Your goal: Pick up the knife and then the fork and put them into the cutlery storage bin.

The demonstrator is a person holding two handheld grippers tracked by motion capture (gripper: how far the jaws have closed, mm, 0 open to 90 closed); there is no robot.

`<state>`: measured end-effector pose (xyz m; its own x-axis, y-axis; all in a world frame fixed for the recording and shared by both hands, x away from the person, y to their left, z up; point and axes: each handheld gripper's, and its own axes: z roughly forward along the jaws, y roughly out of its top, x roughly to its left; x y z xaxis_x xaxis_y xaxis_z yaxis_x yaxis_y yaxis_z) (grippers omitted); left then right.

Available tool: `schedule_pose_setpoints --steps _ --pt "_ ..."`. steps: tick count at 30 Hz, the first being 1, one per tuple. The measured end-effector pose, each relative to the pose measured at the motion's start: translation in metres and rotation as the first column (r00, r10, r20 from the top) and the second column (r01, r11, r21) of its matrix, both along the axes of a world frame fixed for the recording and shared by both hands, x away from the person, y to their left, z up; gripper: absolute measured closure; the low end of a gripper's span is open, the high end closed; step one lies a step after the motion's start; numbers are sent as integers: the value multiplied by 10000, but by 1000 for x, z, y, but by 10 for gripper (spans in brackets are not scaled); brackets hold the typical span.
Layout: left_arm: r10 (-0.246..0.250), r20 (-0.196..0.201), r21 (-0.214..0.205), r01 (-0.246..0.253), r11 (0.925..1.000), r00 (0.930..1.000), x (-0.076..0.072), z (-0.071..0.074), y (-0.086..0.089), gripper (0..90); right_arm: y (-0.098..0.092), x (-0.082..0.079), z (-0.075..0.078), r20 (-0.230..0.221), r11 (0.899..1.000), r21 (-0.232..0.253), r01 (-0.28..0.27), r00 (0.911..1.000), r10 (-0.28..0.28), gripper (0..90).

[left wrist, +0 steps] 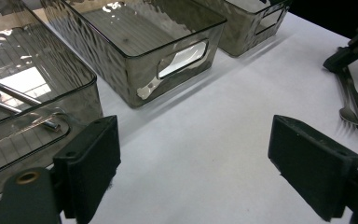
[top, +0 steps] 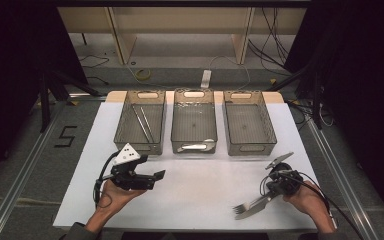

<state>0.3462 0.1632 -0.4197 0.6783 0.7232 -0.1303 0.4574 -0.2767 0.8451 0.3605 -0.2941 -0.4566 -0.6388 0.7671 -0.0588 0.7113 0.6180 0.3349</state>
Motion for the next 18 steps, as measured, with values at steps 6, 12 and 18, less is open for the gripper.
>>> schedule_pose_setpoints --steps 6,12,18 --pt "-17 1 29 17 10000 10000 0 0 0 163 -8 -11 1 -184 10000 79 61 9998 -59 900" --pt "-31 -18 11 31 10000 10000 0 0 -1 162 -9 -14 6 80 9994 79 -349 9994 348 844" --pt "-28 -1 2 28 10000 10000 0 0 0 162 -6 -26 33 441 9913 -478 -1226 9912 1247 496"
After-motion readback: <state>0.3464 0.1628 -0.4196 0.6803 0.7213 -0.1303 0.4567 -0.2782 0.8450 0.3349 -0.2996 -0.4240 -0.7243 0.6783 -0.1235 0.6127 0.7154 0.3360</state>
